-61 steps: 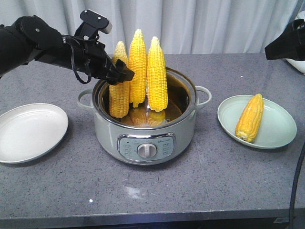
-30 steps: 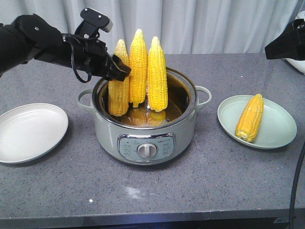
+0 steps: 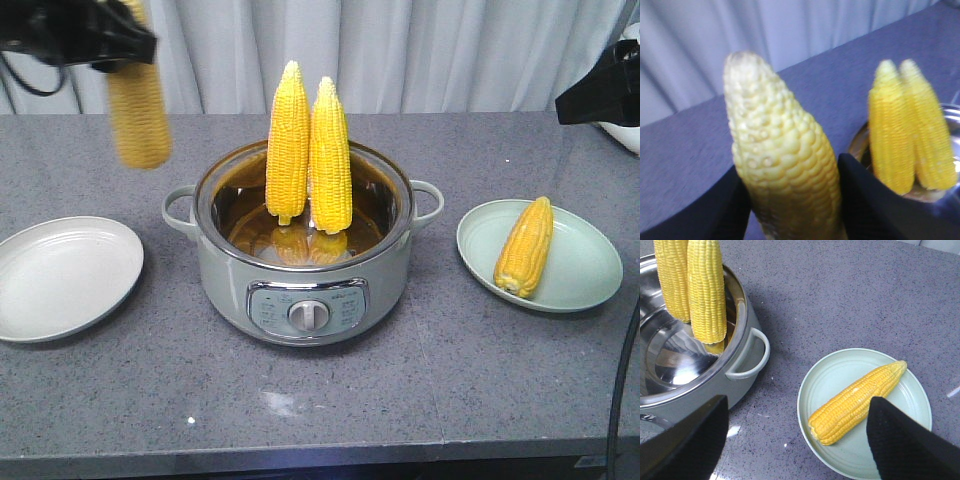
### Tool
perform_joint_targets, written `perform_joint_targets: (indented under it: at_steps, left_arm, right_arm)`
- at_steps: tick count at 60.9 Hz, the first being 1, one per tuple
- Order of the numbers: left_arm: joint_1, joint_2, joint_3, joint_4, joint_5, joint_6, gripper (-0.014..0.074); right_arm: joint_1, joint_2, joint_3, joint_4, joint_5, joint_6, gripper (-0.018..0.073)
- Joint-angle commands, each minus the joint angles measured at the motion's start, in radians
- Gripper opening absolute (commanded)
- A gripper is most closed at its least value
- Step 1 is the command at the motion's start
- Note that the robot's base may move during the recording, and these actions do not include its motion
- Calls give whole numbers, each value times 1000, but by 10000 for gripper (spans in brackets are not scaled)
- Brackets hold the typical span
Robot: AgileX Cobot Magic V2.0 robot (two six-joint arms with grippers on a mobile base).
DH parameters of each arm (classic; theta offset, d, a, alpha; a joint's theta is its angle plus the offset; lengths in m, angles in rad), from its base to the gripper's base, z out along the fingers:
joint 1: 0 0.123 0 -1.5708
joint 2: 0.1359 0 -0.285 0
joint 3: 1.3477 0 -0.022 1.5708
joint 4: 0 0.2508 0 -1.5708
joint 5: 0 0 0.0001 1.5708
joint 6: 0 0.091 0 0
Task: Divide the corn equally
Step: 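Lift the corn cob out and lay it on the cream plate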
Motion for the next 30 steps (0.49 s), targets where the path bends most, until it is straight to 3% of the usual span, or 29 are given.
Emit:
perform_joint_targets:
  at_steps: [1, 8, 15, 30]
  left_arm:
    - [31, -45, -31, 154, 65, -166, 22]
    - [65, -21, -31, 254, 212, -225, 24]
    - [97, 15, -31, 259, 308, -233, 28]
    - [136, 127, -31, 288, 381, -231, 43]
  right_arm:
    - [0, -29, -24, 23, -50, -4, 557]
    - [0, -29, -24, 35, -50, -4, 557]
    - [0, -29, -24, 52, -47, -4, 557]
    - [0, -29, -24, 50, -40, -4, 557]
